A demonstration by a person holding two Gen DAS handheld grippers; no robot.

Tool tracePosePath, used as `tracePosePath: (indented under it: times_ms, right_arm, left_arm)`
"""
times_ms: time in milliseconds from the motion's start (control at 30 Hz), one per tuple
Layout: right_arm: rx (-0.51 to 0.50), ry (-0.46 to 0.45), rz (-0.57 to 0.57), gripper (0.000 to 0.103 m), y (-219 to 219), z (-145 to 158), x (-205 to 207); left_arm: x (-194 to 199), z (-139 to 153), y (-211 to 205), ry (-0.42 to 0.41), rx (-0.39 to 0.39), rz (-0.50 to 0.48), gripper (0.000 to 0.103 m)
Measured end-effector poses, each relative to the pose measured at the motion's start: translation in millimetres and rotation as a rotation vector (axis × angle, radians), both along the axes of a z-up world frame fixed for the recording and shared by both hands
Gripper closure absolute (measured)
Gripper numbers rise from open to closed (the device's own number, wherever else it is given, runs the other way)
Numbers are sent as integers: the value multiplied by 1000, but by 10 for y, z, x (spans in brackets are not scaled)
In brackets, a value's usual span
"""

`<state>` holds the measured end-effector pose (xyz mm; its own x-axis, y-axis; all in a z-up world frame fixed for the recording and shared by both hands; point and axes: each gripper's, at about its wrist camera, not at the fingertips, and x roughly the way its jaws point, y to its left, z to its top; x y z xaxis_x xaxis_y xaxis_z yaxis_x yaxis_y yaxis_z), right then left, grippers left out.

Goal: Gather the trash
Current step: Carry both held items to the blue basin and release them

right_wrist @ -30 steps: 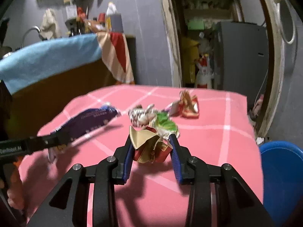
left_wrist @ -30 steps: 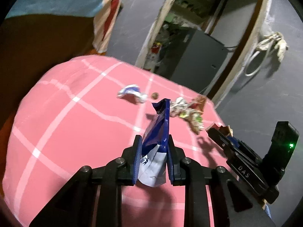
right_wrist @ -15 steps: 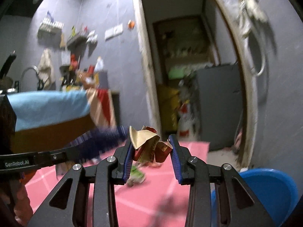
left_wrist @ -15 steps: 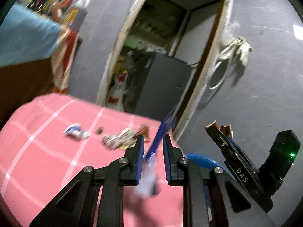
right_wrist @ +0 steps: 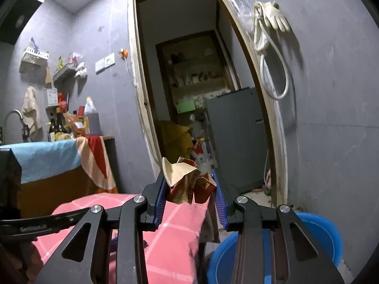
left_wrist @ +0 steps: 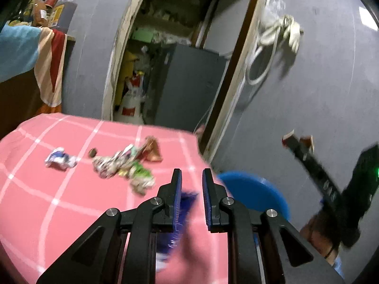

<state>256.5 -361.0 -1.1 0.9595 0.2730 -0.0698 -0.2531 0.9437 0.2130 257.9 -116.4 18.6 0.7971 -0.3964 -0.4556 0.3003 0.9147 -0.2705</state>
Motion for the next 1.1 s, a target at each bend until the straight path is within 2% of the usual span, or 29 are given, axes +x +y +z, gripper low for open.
tracePosePath:
  times_ms: [67,133,167,267,367,600,667,733,900,967,1100]
  right_arm:
    - [-2,21,13,69,18,-35,22]
    - [-5,40,31,68,45,-78,26]
    - [-3,53,44,68,58,-103,29]
    - [-1,94,81,68,123,-170,66]
    - [-27,120,93,68,187,-229,85]
    - [-32,144,92,68,132,-283,87]
    - [-29,145,91,68,105,-287,86]
    - [-24,144,88,68,70,-284,88]
    - [-6,127,72,68,-32,-258,63]
    - [-3,112,62,68,-76,-240,41]
    - [7,62,25,68,-183,-186,-33]
  left_arm:
    - [-42,-68,61,35,46,-2,85]
    - [-56,-143,123,85,71,-8,67]
    - [-67,-190,167,107,62,-12,65]
    - [-87,-280,211,158,29,-56,65]
    - [-71,-370,123,208,27,-113,59]
    - [-36,-492,-210,262,106,-197,60]
    - [-43,-512,-265,257,114,-201,64]
    - [-12,-532,-334,264,125,-214,92]
    - [20,-496,-455,247,119,-216,98]
    - [37,-410,-516,197,101,-204,99]
    - [49,-143,-700,41,67,-195,99]
